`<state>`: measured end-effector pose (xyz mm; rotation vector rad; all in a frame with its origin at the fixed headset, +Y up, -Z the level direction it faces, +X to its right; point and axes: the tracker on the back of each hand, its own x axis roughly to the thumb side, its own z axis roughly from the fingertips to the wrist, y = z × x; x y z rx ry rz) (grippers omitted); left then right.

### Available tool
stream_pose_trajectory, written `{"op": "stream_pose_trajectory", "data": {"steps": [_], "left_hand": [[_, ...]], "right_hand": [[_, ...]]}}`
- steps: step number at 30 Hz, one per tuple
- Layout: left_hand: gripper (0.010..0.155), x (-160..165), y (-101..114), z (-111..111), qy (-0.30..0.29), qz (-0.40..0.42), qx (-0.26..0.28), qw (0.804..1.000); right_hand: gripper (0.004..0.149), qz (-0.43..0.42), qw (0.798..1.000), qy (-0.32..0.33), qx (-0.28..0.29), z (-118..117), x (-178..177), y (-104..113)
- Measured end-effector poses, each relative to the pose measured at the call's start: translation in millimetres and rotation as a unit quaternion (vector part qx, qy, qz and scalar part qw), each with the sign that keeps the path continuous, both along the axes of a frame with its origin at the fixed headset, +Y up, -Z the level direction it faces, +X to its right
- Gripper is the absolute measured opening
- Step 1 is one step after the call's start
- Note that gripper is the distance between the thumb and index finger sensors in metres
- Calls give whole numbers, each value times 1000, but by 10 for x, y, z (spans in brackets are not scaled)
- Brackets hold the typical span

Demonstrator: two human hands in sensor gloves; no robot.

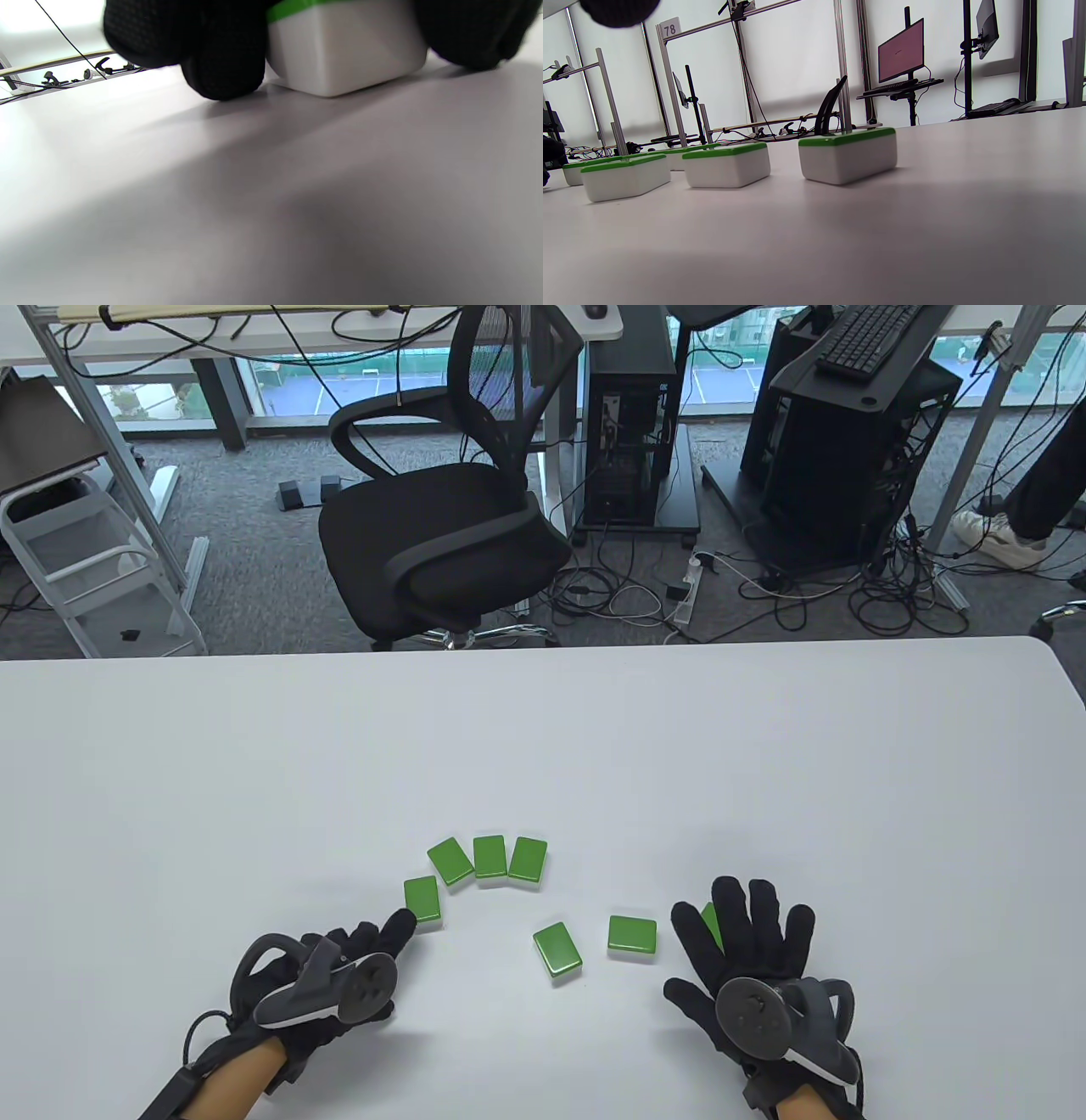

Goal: Flip mahjong tiles upright in a row

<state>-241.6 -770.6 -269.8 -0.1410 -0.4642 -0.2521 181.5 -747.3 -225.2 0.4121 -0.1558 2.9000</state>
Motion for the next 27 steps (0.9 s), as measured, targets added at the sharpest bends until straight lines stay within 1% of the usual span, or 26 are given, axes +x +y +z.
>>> {"op": "stream_pose_trajectory", "data": {"steps": [4, 6, 9, 11, 13, 16, 20, 27], "left_hand": [[96, 7, 6, 4, 6, -3, -2, 1000], [97, 25, 17, -8, 8, -12, -11, 1000], [103, 51, 82, -46, 23, -28, -45, 998], [104, 71, 164, -74, 37, -18, -43, 998], [104, 116, 263, -124, 49, 1, -31, 998], [103, 226, 352, -214, 50, 11, -17, 999], [103, 397, 361, -368, 49, -23, -12, 998], [103, 574, 275, -630, 72, -58, -42, 995]], "right_hand": [[76, 4, 1000, 2, -6, -6, -6, -15], [76, 7, 1000, 2, -9, -9, -8, -27], [76, 8, 1000, 2, -12, -11, -12, -37], [76, 7, 1000, 1, -12, -11, -10, -32], [76, 6, 1000, -2, -14, -14, -3, -37], [76, 8, 1000, -6, -19, -28, 14, -56], [76, 7, 1000, -9, -21, -34, 29, -59], [75, -7, 1000, -4, -19, -37, 29, -55]]}}
